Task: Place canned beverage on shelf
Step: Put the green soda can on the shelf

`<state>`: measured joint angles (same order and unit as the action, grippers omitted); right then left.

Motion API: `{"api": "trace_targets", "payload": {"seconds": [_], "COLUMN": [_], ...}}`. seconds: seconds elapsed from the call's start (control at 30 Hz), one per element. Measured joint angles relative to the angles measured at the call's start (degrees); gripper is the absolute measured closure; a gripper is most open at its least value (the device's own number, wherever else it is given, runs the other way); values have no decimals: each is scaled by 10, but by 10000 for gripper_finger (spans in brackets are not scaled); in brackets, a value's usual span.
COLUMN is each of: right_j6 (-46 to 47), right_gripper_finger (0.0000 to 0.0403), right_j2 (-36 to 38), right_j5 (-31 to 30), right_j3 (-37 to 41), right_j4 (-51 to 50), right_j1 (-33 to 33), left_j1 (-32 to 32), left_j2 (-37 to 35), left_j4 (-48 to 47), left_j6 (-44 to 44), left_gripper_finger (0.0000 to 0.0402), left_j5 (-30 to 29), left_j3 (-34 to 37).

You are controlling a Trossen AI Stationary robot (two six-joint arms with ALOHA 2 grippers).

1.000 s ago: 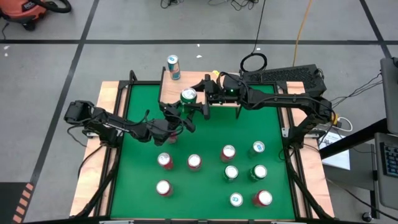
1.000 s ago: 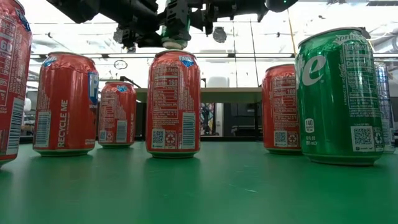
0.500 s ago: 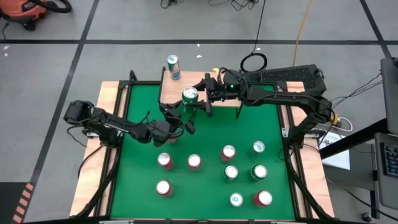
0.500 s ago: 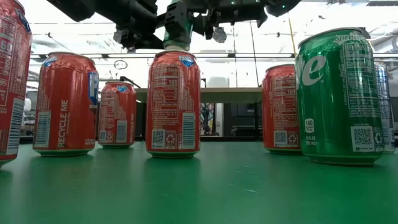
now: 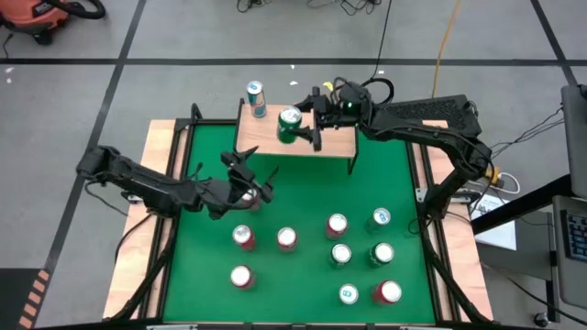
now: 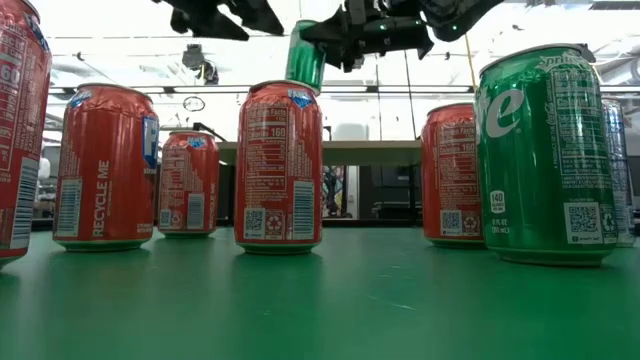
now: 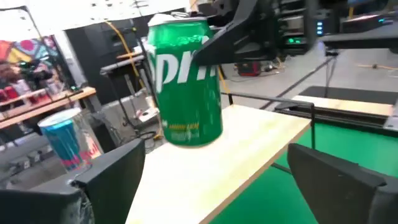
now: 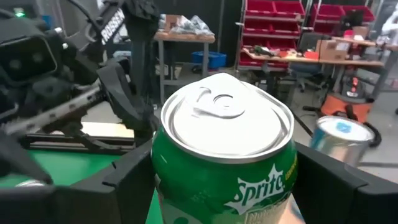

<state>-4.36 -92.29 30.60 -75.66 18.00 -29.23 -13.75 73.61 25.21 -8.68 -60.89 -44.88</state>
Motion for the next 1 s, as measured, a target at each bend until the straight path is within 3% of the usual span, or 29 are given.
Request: {"api": "trace_targets", "payload": {"seconds": [0.2, 0.43, 0.8, 1.0], "right_j6": [-14, -21, -37, -72], "right_gripper_finger": [111, 111, 109, 109], "right_j2": [-5, -67, -222, -261], "right_j5": [57, 113, 184, 224], "right_j3": [-37, -108, -287, -330], "right_j4": [-9, -20, -128, -152], "right_j1": [-39, -78, -124, -128], "left_j1": [-3, -2, -2, -2], "left_j2": [-98, -156, -168, -168], "left_j4": [-172, -299, -337, -337], "left_j6": [94, 155, 158, 159], "left_gripper_finger": [9, 9, 9, 9], "left_j5": [90, 120, 144, 144], "left_j3": [0, 1, 1, 1]}}
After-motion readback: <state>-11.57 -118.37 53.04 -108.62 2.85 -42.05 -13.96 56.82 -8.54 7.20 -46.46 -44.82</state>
